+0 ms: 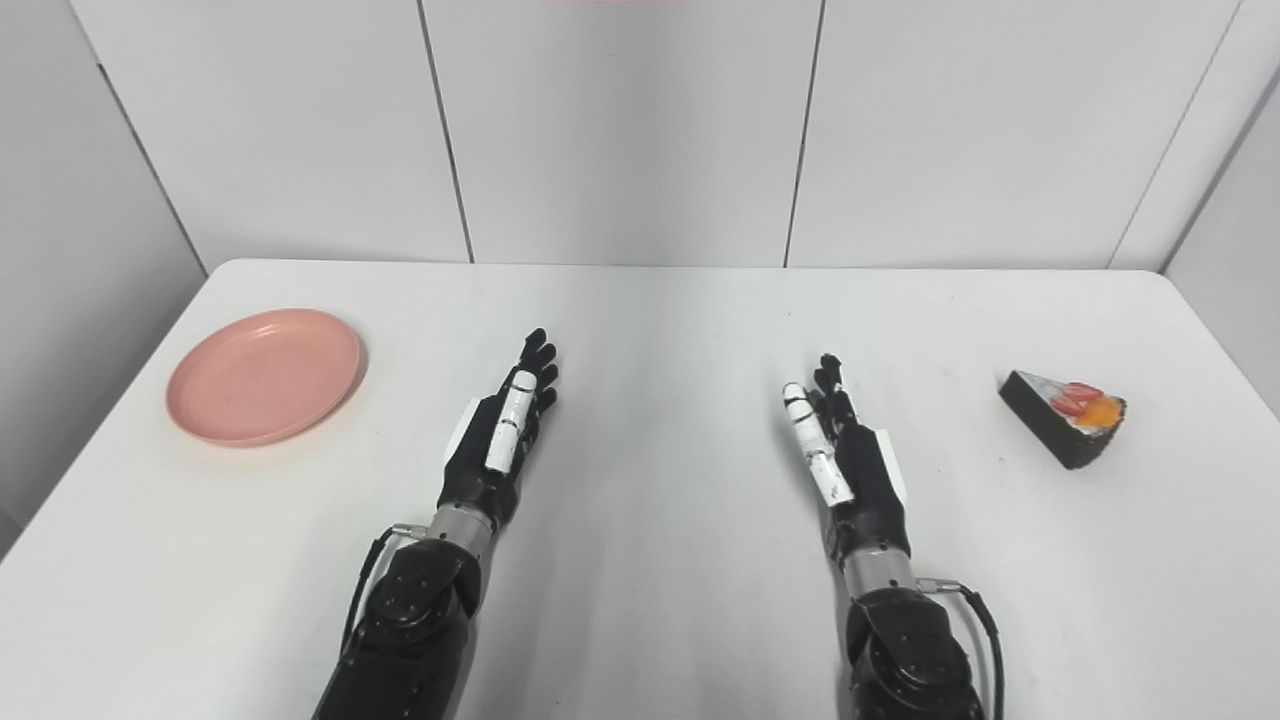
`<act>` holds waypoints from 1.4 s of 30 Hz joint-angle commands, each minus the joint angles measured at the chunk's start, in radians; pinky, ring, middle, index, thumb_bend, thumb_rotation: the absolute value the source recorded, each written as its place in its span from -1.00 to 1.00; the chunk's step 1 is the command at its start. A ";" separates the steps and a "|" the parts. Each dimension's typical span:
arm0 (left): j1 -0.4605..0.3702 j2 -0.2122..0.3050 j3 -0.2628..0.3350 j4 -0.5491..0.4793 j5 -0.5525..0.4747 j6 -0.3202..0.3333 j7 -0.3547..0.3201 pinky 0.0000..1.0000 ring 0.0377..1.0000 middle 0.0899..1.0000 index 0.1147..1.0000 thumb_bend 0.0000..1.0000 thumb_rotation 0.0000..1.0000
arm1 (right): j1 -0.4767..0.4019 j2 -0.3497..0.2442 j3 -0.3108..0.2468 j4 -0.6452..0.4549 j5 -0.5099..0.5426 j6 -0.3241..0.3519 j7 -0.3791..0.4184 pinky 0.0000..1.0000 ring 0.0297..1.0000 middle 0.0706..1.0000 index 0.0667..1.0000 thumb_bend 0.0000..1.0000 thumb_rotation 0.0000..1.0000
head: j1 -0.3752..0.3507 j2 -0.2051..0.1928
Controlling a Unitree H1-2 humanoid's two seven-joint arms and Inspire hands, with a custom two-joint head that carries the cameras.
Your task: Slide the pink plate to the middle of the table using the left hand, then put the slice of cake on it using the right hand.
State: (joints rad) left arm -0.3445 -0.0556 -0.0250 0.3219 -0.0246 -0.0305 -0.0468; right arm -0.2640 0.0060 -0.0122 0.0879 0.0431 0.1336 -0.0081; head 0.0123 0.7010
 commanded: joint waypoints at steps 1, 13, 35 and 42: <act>-0.014 0.001 0.000 -0.020 -0.005 0.017 -0.003 1.00 1.00 1.00 1.00 0.04 1.00 | -0.029 0.008 -0.008 -0.044 0.021 -0.015 0.008 1.00 1.00 1.00 1.00 0.16 0.97 | 0.000 0.000; -0.006 0.005 -0.002 -0.039 -0.003 0.038 -0.006 1.00 1.00 1.00 1.00 0.02 1.00 | -0.046 0.011 -0.020 -0.002 0.050 -0.043 0.004 0.99 0.96 0.98 1.00 0.30 1.00 | 0.000 -0.003; -0.021 -0.025 0.003 0.043 0.003 -0.097 0.030 1.00 1.00 1.00 1.00 0.06 1.00 | -0.043 -0.015 -0.027 0.061 0.072 -0.111 0.029 0.98 0.94 0.94 0.96 0.22 0.96 | 0.190 -0.092; -0.050 -0.042 0.039 0.057 0.009 -0.182 0.093 1.00 1.00 1.00 1.00 0.12 1.00 | -0.041 -0.033 -0.040 0.090 0.083 -0.144 0.049 0.98 0.92 0.93 0.94 0.19 0.93 | 0.251 -0.129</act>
State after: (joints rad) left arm -0.3623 -0.0949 0.0055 0.3767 -0.0217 -0.1585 0.0223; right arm -0.2865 -0.0220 -0.0437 0.1850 0.1150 0.0365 0.0333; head 0.2607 0.5738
